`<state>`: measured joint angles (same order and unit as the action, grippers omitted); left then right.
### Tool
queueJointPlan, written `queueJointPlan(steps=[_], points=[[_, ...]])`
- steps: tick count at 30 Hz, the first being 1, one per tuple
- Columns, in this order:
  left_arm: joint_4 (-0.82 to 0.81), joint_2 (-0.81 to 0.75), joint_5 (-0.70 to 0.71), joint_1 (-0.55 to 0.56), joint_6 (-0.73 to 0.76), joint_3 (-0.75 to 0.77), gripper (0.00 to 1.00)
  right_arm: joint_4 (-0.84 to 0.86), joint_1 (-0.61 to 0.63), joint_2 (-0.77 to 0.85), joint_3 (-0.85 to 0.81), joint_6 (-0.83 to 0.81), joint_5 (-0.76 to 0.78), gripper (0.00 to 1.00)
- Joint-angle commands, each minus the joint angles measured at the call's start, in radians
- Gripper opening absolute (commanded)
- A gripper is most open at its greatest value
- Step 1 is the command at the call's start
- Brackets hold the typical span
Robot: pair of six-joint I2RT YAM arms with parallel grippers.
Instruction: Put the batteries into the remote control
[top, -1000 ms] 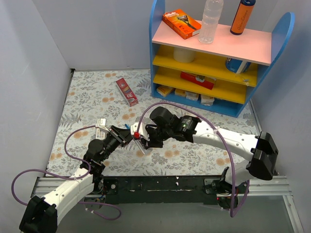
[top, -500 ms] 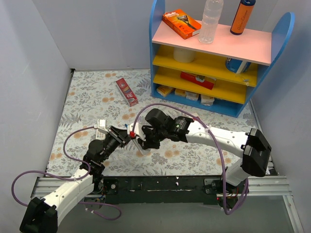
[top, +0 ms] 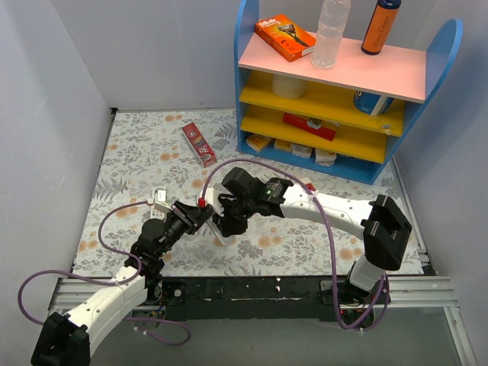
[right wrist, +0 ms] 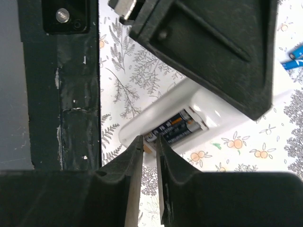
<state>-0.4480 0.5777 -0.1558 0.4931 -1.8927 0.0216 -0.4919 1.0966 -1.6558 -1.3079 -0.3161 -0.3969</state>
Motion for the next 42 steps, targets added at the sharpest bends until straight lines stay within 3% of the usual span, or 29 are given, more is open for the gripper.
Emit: queueJointPlan(steps=[1, 8, 12, 17, 22, 32, 42], points=[[0.095, -0.023, 0.073, 0.012, 0.061, 0.055, 0.0, 0.01, -0.021, 0.057, -0.013, 0.037, 0.036, 0.29], [0.16, 0.051, 0.131, 0.012, 0.109, 0.078, 0.0, 0.044, -0.033, 0.185, 0.038, 0.083, 0.067, 0.39], [0.181, 0.027, 0.144, 0.012, 0.112, 0.074, 0.0, 0.076, -0.092, 0.24, 0.102, 0.15, 0.192, 0.44], [0.201, -0.021, 0.173, 0.012, 0.112, 0.061, 0.0, 0.061, -0.256, 0.182, 0.15, 0.342, 0.303, 0.53], [0.198, -0.016, 0.157, 0.012, 0.109, 0.057, 0.0, 0.096, -0.366, 0.041, 0.168, 0.448, 0.285, 0.59], [0.186, -0.013, 0.157, 0.012, 0.106, 0.049, 0.0, 0.115, -0.423, -0.143, 0.121, 0.526, 0.316, 0.58], [0.167, 0.001, 0.124, 0.012, 0.103, 0.041, 0.0, 0.104, -0.423, -0.163, 0.15, 0.514, 0.303, 0.41]])
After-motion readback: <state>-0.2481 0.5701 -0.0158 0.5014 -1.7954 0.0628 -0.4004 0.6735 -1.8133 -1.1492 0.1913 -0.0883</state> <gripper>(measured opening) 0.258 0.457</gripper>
